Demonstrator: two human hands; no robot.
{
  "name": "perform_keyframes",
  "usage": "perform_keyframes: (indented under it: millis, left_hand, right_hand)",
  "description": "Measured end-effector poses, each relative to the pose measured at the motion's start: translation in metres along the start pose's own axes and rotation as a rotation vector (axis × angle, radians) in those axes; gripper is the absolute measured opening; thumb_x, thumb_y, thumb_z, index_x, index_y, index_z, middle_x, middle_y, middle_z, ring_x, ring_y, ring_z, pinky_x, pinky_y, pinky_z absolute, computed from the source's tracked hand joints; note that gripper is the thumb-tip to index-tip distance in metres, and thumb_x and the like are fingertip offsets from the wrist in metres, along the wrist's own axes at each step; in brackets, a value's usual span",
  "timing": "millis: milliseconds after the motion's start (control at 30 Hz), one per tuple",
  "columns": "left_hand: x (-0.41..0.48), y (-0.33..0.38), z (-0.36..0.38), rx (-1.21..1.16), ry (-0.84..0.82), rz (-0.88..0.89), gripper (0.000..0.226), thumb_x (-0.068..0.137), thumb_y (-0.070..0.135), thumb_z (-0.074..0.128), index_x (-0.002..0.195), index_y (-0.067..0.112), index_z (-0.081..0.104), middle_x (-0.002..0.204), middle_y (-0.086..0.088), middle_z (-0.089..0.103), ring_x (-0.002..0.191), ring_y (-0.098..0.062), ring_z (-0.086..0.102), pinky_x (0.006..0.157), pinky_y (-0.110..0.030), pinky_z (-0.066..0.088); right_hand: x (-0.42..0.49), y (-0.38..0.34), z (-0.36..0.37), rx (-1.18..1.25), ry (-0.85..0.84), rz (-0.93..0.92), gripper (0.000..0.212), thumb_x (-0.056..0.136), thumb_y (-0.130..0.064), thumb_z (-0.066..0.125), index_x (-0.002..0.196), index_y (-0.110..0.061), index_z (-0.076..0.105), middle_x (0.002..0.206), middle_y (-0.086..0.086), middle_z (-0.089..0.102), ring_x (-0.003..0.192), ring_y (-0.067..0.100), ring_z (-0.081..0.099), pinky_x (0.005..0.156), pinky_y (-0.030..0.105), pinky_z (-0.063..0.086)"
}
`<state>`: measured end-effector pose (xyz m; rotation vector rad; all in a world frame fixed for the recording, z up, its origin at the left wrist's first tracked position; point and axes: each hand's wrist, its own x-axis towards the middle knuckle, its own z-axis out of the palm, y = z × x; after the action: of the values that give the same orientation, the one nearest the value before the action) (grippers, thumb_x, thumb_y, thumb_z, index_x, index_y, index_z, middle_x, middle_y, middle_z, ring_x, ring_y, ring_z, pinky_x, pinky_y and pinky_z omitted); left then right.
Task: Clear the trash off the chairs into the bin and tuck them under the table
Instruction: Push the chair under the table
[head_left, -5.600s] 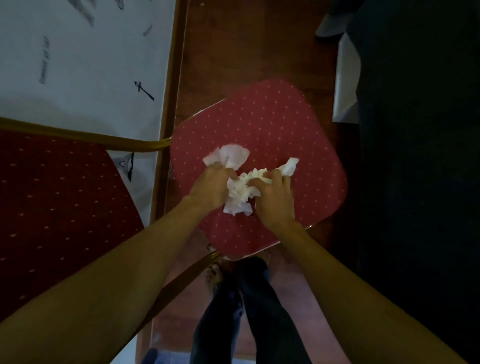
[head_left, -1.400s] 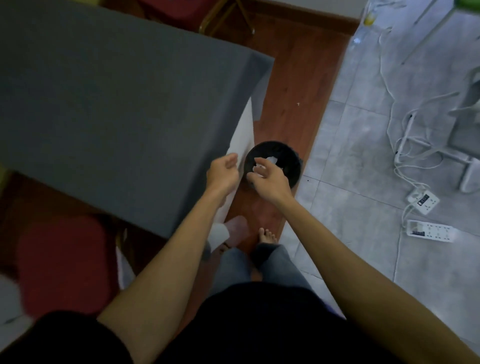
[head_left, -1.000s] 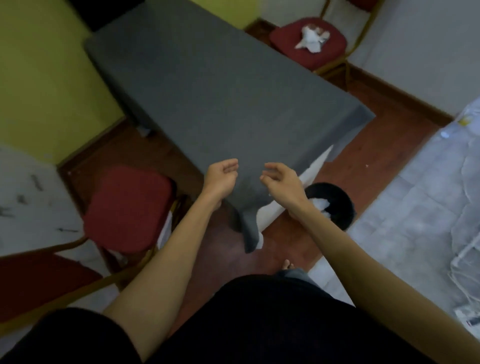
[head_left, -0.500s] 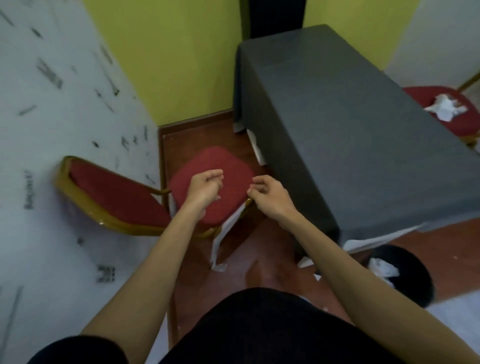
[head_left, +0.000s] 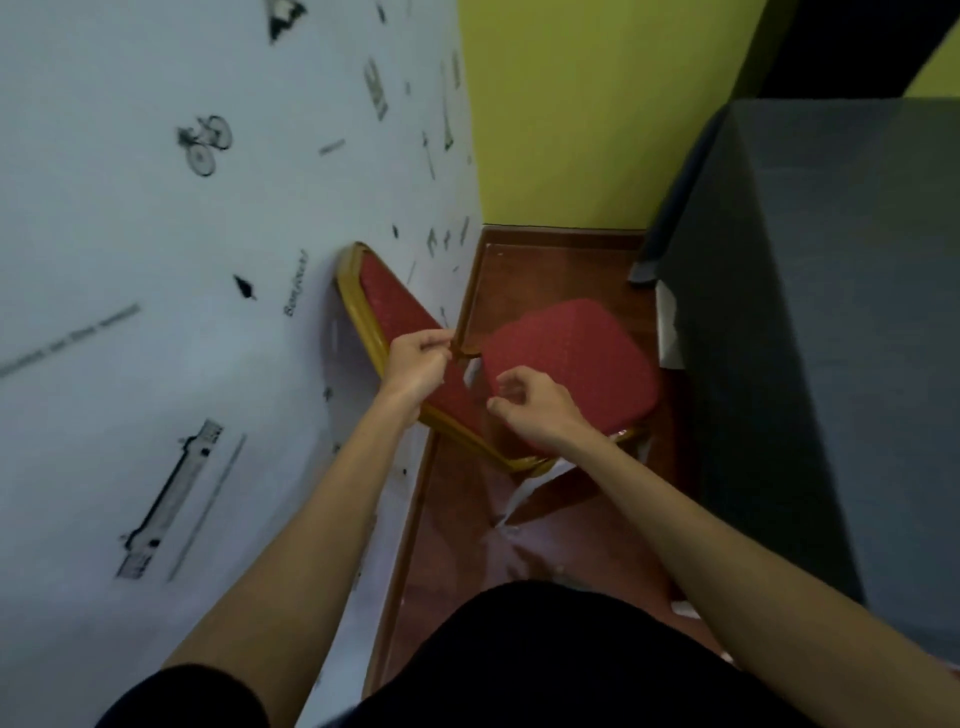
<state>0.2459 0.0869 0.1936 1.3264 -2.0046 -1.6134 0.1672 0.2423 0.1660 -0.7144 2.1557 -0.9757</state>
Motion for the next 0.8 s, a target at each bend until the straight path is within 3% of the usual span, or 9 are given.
perform_keyframes:
  millis: [100, 200, 267, 333, 433, 533, 633, 733, 800]
  left_hand:
    - [0.012, 0.006, -0.033, 0.004, 0.125, 0.001, 0.031, 0.094, 0.01, 0.059, 0.122, 0.017, 0.07, 0.122, 0.0, 0.068, 0.096, -0.008, 0.062, 0.097, -0.044, 0.055]
    - [0.023, 0.011, -0.061, -0.015, 0.244, 0.011, 0.031, 0.093, 0.009, 0.057, 0.12, 0.015, 0.071, 0.125, -0.002, 0.068, 0.109, -0.016, 0.063, 0.1, -0.042, 0.053]
    - [0.028, 0.009, -0.075, -0.024, 0.327, 0.0, 0.032, 0.091, 0.009, 0.055, 0.116, 0.016, 0.073, 0.121, -0.002, 0.07, 0.107, -0.017, 0.064, 0.097, -0.04, 0.055]
    - [0.029, 0.003, -0.082, -0.019, 0.381, -0.006, 0.03, 0.09, 0.011, 0.053, 0.109, 0.019, 0.075, 0.113, 0.0, 0.072, 0.099, -0.016, 0.065, 0.093, -0.038, 0.056]
    - [0.037, -0.009, -0.09, -0.015, 0.411, -0.048, 0.032, 0.092, 0.014, 0.055, 0.121, 0.015, 0.07, 0.124, -0.003, 0.068, 0.114, -0.022, 0.062, 0.102, -0.041, 0.051]
    - [0.055, -0.008, -0.097, -0.01, 0.369, -0.082, 0.045, 0.093, 0.013, 0.058, 0.138, 0.01, 0.057, 0.137, -0.007, 0.06, 0.127, -0.023, 0.055, 0.104, -0.034, 0.045]
    - [0.08, 0.0, -0.098, -0.004, 0.284, -0.083, 0.054, 0.091, 0.01, 0.061, 0.143, 0.004, 0.049, 0.135, -0.009, 0.058, 0.128, -0.025, 0.054, 0.093, -0.027, 0.043]
    - [0.104, 0.007, -0.099, 0.033, 0.171, -0.062, 0.033, 0.086, 0.007, 0.062, 0.119, 0.003, 0.063, 0.107, -0.007, 0.068, 0.099, -0.024, 0.067, 0.066, -0.023, 0.049]
    - [0.122, 0.007, -0.101, 0.01, 0.1, -0.077, 0.024, 0.088, 0.011, 0.066, 0.112, 0.009, 0.064, 0.103, -0.006, 0.069, 0.086, -0.018, 0.066, 0.066, -0.027, 0.052]
  right_hand:
    - [0.023, -0.022, 0.018, -0.041, -0.106, -0.058, 0.048, 0.093, -0.034, 0.071, 0.137, -0.017, 0.06, 0.132, 0.003, 0.069, 0.124, 0.019, 0.063, 0.096, 0.022, 0.043]
    - [0.046, -0.042, 0.035, -0.082, -0.192, -0.118, 0.053, 0.092, -0.037, 0.07, 0.139, -0.017, 0.057, 0.136, 0.004, 0.065, 0.127, 0.021, 0.061, 0.102, 0.029, 0.047]
    - [0.058, -0.054, 0.048, -0.127, -0.249, -0.148, 0.057, 0.091, -0.04, 0.07, 0.14, -0.016, 0.055, 0.138, 0.005, 0.063, 0.127, 0.023, 0.06, 0.104, 0.034, 0.049]
    - [0.065, -0.059, 0.06, -0.176, -0.282, -0.166, 0.059, 0.09, -0.045, 0.071, 0.139, -0.017, 0.055, 0.132, 0.004, 0.065, 0.121, 0.024, 0.062, 0.096, 0.035, 0.051]
    - [0.075, -0.066, 0.078, -0.215, -0.306, -0.166, 0.058, 0.087, -0.051, 0.071, 0.13, -0.018, 0.052, 0.115, 0.001, 0.064, 0.105, 0.024, 0.064, 0.081, 0.035, 0.052]
    - [0.088, -0.079, 0.091, -0.23, -0.243, -0.124, 0.06, 0.083, -0.057, 0.072, 0.12, -0.019, 0.044, 0.112, 0.004, 0.059, 0.1, 0.025, 0.062, 0.085, 0.044, 0.056]
    - [0.1, -0.092, 0.102, -0.276, -0.184, -0.047, 0.071, 0.08, -0.06, 0.072, 0.128, -0.017, 0.042, 0.124, 0.01, 0.055, 0.112, 0.034, 0.059, 0.087, 0.044, 0.052]
    - [0.112, -0.099, 0.116, -0.319, -0.17, 0.06, 0.077, 0.083, -0.057, 0.07, 0.138, -0.015, 0.036, 0.135, 0.014, 0.049, 0.122, 0.04, 0.055, 0.095, 0.049, 0.05]
    - [0.12, -0.104, 0.12, -0.328, -0.172, 0.123, 0.08, 0.082, -0.052, 0.071, 0.141, -0.014, 0.032, 0.138, 0.016, 0.046, 0.124, 0.041, 0.053, 0.099, 0.051, 0.05]
